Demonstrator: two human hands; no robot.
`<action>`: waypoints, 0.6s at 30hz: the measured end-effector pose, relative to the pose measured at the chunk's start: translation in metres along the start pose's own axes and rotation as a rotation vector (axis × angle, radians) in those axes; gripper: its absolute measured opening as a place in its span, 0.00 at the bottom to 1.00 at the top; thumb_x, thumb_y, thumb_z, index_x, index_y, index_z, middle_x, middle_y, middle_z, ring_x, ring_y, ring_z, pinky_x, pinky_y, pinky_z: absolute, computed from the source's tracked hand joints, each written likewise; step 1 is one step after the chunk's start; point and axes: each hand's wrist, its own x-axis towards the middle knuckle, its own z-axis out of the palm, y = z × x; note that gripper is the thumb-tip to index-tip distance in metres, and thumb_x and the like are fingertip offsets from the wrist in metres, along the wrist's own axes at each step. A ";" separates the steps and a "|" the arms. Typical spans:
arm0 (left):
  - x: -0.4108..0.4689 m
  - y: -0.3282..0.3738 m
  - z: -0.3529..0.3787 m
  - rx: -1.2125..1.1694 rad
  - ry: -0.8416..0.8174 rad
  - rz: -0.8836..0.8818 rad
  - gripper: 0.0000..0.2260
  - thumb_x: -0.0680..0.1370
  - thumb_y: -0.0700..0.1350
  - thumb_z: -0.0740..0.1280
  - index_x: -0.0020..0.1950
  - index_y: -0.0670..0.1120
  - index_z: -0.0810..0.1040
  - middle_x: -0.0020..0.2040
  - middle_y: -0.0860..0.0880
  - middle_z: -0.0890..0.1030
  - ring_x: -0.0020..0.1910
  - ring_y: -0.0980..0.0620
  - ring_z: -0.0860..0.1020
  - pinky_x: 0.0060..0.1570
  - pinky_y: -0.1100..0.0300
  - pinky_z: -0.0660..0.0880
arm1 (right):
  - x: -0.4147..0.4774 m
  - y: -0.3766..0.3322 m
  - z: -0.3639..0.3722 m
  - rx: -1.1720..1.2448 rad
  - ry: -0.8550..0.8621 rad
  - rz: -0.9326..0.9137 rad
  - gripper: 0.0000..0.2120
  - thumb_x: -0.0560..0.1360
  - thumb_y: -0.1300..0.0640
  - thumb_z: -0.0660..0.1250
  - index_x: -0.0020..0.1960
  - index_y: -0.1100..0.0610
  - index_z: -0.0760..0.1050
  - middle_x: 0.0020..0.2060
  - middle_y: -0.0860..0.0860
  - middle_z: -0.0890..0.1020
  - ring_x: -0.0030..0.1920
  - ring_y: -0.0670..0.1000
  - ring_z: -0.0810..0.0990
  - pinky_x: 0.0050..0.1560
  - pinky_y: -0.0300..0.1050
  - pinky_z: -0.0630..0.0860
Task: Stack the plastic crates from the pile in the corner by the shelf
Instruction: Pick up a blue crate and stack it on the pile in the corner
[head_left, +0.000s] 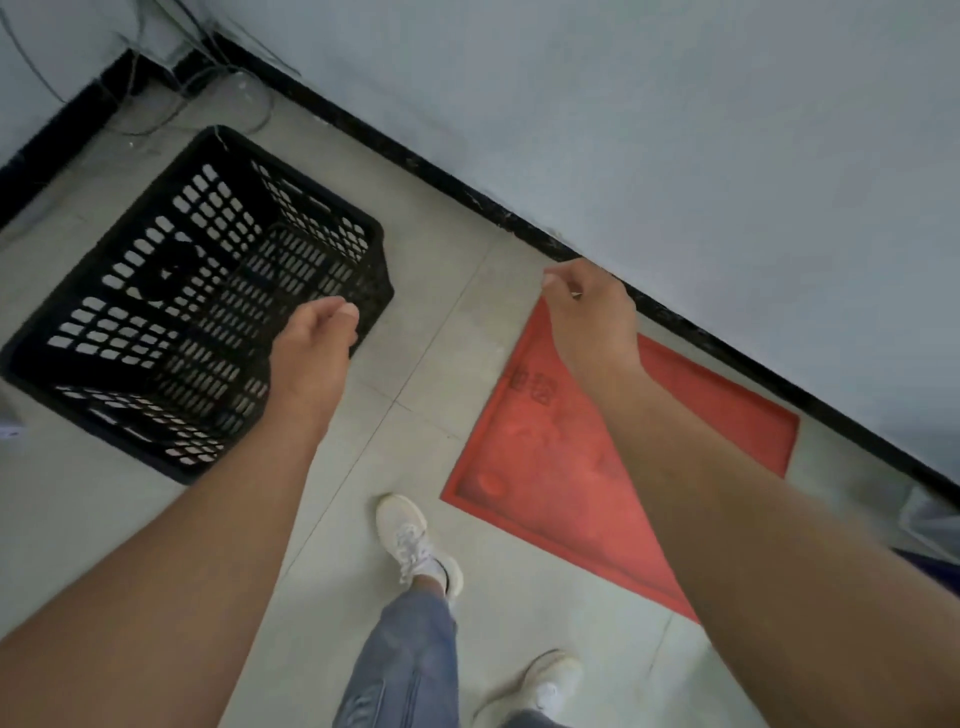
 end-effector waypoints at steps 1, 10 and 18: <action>-0.013 0.005 0.014 0.009 -0.017 0.023 0.10 0.78 0.50 0.62 0.59 0.52 0.75 0.56 0.49 0.81 0.56 0.51 0.79 0.59 0.53 0.76 | -0.008 0.013 -0.016 0.017 0.022 0.006 0.12 0.78 0.54 0.59 0.55 0.53 0.79 0.51 0.45 0.80 0.49 0.44 0.75 0.49 0.40 0.69; -0.165 0.001 0.161 0.072 -0.254 0.142 0.08 0.79 0.47 0.63 0.58 0.48 0.74 0.47 0.50 0.81 0.47 0.53 0.79 0.49 0.58 0.74 | -0.114 0.166 -0.160 0.069 0.180 0.171 0.12 0.77 0.53 0.58 0.54 0.50 0.79 0.52 0.50 0.81 0.52 0.50 0.77 0.47 0.42 0.68; -0.291 -0.018 0.270 0.177 -0.478 0.170 0.08 0.80 0.46 0.62 0.59 0.50 0.74 0.47 0.52 0.81 0.44 0.56 0.79 0.47 0.60 0.74 | -0.202 0.290 -0.270 0.153 0.342 0.364 0.12 0.78 0.52 0.57 0.54 0.49 0.79 0.52 0.48 0.80 0.51 0.49 0.77 0.50 0.45 0.72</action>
